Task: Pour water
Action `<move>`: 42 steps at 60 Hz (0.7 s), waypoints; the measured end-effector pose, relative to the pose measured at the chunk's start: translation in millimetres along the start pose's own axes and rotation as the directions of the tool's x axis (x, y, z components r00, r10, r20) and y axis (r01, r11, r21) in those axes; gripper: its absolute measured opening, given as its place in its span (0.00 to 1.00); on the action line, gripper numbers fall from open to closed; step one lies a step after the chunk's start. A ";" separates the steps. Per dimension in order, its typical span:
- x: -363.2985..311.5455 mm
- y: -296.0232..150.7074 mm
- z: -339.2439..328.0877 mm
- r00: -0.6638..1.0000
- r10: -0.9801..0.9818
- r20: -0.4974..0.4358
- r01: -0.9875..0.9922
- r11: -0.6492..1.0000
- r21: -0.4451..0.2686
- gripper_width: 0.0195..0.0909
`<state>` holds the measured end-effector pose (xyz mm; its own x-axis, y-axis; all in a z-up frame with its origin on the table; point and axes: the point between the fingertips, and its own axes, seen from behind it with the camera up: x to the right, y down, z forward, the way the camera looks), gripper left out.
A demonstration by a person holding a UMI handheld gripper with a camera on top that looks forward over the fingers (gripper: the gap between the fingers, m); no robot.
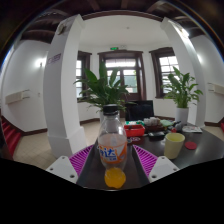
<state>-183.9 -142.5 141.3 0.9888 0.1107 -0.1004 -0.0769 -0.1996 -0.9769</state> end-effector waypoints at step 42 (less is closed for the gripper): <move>-2.7 -8.6 43.1 0.997 -0.030 0.078 0.022 0.995 0.095 0.24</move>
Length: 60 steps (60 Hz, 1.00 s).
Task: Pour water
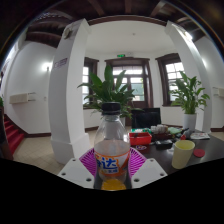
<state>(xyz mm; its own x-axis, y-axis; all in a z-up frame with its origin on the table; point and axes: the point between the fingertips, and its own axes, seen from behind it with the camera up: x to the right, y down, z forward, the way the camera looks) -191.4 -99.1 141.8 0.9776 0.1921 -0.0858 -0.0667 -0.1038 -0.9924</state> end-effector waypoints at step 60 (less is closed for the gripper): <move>167.1 -45.6 63.2 -0.380 0.912 0.152 -0.918 -0.393 0.062 0.25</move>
<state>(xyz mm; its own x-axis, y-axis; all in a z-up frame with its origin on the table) -37.6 -0.5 167.2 -0.4629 -0.0190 -0.8862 -0.8832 -0.0754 0.4629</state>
